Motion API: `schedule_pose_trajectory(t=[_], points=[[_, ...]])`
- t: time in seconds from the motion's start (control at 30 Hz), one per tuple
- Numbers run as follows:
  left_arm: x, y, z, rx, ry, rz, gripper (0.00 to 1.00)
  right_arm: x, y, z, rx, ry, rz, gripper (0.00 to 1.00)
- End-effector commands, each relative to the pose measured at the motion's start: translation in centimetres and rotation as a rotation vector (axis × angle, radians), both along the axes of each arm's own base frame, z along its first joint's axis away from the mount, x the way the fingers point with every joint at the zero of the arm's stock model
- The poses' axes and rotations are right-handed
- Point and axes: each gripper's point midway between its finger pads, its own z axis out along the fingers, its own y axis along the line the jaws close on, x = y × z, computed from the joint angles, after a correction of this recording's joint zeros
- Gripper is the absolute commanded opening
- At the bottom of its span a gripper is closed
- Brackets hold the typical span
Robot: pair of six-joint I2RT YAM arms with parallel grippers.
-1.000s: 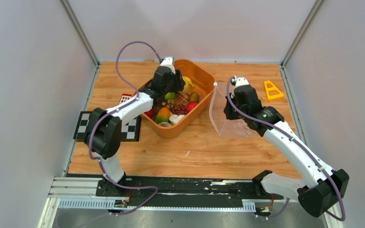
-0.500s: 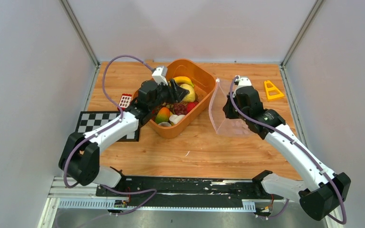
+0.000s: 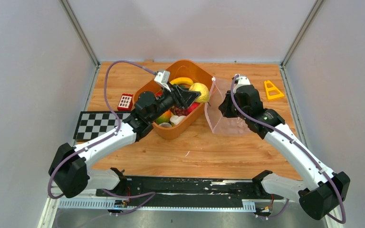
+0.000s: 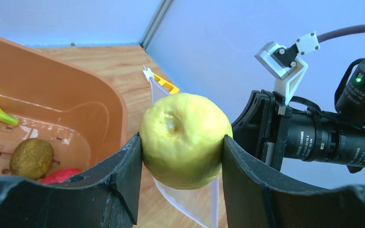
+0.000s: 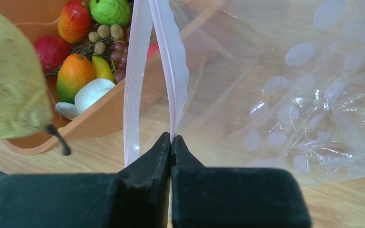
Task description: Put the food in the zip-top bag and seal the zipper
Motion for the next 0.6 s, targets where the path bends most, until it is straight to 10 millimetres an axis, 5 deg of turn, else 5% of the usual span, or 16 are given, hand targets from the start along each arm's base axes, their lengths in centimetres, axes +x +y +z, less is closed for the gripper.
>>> schedule_pose_trajectory(t=[0.0, 0.57], points=[[-0.4, -1.6, 0.5, -0.026, -0.028, -0.012, 0.36, 0.3, 1.3, 1.7, 0.101, -0.035, 0.023, 0.00], [0.7, -5.5, -2.3, 0.233, -0.085, 0.083, 0.40, -1.4, 0.8, 5.7, 0.160, -0.106, 0.060, 0.00]])
